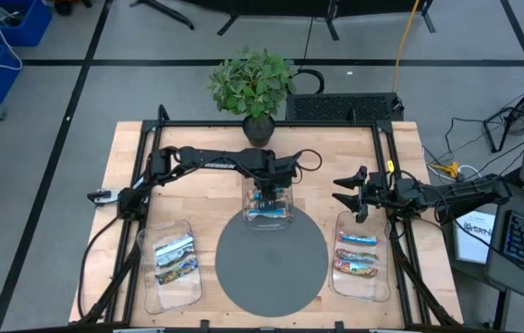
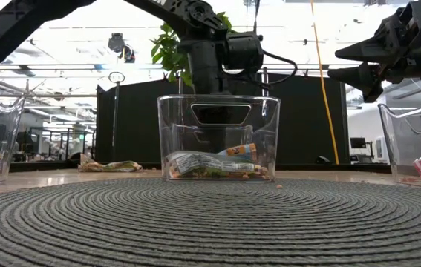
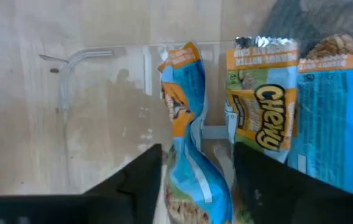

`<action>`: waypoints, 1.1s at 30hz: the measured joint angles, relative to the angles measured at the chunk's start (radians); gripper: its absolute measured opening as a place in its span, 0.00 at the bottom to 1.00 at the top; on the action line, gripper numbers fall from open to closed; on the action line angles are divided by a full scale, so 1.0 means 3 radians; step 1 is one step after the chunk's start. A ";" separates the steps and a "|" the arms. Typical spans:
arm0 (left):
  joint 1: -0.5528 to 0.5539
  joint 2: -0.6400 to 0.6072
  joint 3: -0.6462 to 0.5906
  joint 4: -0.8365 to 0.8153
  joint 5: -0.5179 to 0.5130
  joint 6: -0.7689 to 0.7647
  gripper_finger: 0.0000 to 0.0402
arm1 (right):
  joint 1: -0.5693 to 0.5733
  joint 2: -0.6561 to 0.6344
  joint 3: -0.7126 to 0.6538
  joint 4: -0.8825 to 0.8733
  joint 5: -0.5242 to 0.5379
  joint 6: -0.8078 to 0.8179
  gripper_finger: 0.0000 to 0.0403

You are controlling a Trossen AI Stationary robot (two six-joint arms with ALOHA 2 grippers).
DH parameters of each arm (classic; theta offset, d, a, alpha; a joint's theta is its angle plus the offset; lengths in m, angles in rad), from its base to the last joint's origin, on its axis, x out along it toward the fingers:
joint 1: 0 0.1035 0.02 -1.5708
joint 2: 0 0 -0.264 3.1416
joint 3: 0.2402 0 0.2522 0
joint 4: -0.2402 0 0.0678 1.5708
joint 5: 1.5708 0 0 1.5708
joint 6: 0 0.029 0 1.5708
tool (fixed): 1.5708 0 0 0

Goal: Pick and place Granola Bars by type
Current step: Put the bottom yellow granola bar into the middle transparent bin, then put the yellow granola bar into the middle transparent bin

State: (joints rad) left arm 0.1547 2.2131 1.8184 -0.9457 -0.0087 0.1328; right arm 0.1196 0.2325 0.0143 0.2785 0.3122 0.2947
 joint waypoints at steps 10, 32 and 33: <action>0.0002 -0.0087 0.0493 -0.0575 -0.0001 -0.0048 0.75 | -0.0001 -0.0001 0.0000 0.0001 -0.0001 0.0000 0.58; -0.0048 -0.1319 -0.0833 -0.0630 -0.0066 -0.0109 0.78 | 0.0000 0.0014 0.0001 0.0000 0.0000 0.0000 0.58; -0.0039 -0.1432 -0.0964 -0.0545 -0.0101 -0.0093 0.79 | 0.0000 0.0014 0.0000 0.0000 0.0000 0.0000 0.58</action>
State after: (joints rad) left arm 0.1431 1.7835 1.5292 -1.1092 -0.0390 0.1049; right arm 0.1195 0.2367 0.0144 0.2784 0.3122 0.2947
